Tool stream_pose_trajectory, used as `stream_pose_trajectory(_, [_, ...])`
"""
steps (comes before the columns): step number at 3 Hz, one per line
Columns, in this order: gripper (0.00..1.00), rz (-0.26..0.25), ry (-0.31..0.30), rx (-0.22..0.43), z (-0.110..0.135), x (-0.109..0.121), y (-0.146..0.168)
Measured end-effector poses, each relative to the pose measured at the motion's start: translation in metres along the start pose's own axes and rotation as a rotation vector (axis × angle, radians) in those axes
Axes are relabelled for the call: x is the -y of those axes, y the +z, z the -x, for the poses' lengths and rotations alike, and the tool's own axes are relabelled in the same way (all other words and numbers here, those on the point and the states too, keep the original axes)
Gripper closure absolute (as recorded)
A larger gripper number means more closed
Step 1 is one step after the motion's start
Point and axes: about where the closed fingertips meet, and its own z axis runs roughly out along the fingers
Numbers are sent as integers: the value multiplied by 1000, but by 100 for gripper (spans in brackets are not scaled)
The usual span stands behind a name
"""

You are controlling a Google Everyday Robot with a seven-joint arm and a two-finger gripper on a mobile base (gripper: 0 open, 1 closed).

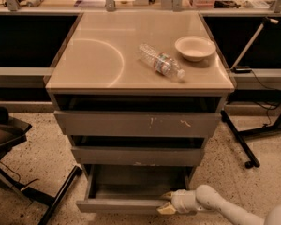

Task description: Open bottom drawer

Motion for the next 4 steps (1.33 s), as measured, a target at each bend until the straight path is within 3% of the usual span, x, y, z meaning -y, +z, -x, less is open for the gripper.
stream_pose_trajectory(4, [100, 4, 9, 12, -9, -24, -9])
